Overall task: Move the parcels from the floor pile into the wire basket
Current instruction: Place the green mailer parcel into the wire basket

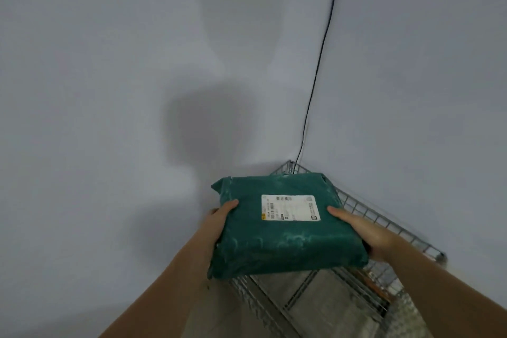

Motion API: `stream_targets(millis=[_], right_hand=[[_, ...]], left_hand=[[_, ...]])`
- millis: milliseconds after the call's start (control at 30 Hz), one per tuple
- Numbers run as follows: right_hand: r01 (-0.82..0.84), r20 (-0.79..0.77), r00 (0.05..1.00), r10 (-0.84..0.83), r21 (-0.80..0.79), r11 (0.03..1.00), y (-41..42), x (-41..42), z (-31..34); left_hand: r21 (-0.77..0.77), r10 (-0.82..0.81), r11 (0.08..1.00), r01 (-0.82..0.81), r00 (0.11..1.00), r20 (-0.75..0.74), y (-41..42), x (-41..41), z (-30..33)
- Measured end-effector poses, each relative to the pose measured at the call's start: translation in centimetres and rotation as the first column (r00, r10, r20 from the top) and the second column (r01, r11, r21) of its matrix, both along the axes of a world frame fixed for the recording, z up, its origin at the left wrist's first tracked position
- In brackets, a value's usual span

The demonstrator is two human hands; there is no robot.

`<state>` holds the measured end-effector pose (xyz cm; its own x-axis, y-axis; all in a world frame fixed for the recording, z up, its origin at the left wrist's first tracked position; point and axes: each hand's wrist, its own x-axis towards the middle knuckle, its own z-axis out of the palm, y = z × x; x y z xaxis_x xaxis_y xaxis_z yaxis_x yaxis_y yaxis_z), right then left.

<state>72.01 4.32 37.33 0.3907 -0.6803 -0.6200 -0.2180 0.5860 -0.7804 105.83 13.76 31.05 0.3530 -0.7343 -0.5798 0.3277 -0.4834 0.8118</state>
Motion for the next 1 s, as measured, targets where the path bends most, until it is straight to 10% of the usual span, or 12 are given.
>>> stream_targets(millis=[667, 1000], right_hand=[[0.399, 0.019, 0.917, -0.399, 0.025, 0.917, -15.1, 1.4, -7.1], [0.696, 0.016, 0.709, -0.705, 0.144, 0.703, -20.8, 5.2, -15.8]], left_hand=[[-0.017, -0.466, 0.885, 0.466, 0.884, -0.026, -27.6, 3.3, -3.0], [0.12, -0.542, 0.83, 0.545, 0.838, -0.061, -40.9, 2.8, -10.7]])
